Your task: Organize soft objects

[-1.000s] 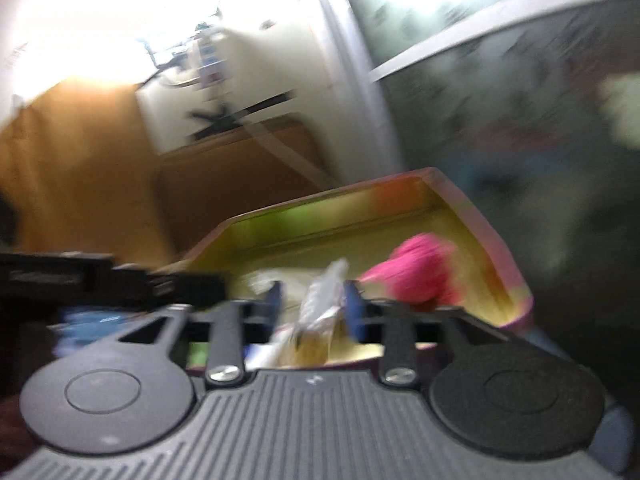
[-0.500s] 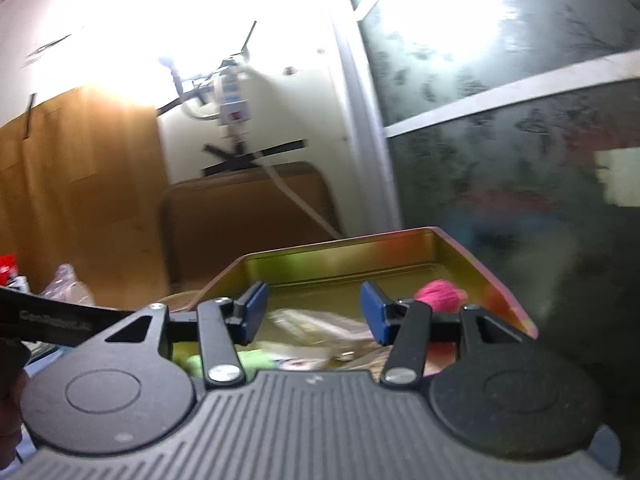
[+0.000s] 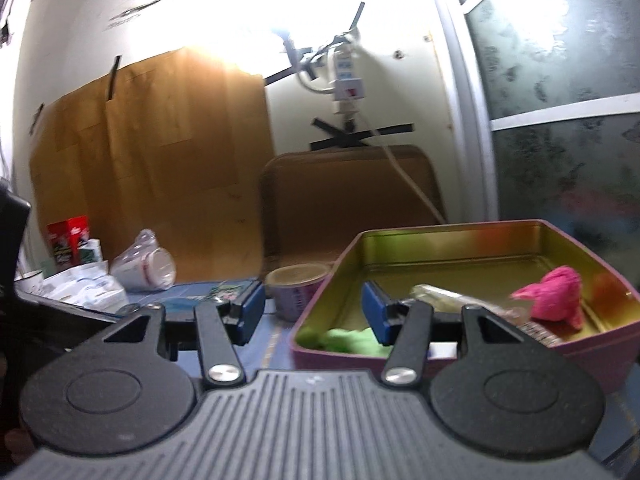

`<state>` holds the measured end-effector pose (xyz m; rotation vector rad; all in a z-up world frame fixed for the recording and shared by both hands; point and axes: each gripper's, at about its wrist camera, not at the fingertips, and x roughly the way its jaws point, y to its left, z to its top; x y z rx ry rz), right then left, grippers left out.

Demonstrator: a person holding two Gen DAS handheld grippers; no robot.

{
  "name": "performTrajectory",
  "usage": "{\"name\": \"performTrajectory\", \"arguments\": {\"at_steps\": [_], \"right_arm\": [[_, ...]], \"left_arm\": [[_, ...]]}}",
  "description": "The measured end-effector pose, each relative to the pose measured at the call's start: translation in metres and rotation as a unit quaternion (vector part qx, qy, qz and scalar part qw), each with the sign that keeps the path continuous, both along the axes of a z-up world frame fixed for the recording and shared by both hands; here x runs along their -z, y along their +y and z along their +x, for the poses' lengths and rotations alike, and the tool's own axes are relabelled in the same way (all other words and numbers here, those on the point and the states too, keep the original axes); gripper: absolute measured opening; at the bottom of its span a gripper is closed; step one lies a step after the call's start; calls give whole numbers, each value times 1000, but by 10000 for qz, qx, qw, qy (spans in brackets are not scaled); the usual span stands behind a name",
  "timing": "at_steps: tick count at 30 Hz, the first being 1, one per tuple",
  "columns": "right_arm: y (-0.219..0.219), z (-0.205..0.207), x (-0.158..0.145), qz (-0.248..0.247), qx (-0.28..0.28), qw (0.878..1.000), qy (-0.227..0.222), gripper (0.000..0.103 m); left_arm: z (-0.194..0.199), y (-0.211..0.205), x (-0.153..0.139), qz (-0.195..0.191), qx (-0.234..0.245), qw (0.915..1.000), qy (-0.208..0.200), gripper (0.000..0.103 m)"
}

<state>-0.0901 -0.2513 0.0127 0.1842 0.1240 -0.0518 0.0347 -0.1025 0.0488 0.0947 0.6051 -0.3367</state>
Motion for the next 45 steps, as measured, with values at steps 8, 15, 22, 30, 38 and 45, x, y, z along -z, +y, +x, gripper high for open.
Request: {"name": "performTrajectory", "arguments": {"at_steps": [8,15,22,30,38,45], "right_arm": [[37,16,7,-286,-446,9979,359,58],[52,28,12,-372,-578,9958,601,58],[53,34,18,-369,-467,9959,684,59],[47,38,23,-278,-304,9966,709,59],[37,8,16,-390,225,9987,223,64],[36,12,26,-217,379,9984,359,64]], "left_arm": [[17,49,19,12,-648,9978,106,77],[27,72,29,2,-940,9954,169,77],[34,76,37,17,-990,9948,220,77],[29,71,36,-80,-799,9968,44,80],[2,39,30,-294,283,9975,-575,84],[6,40,33,-451,391,9973,-425,84]]}}
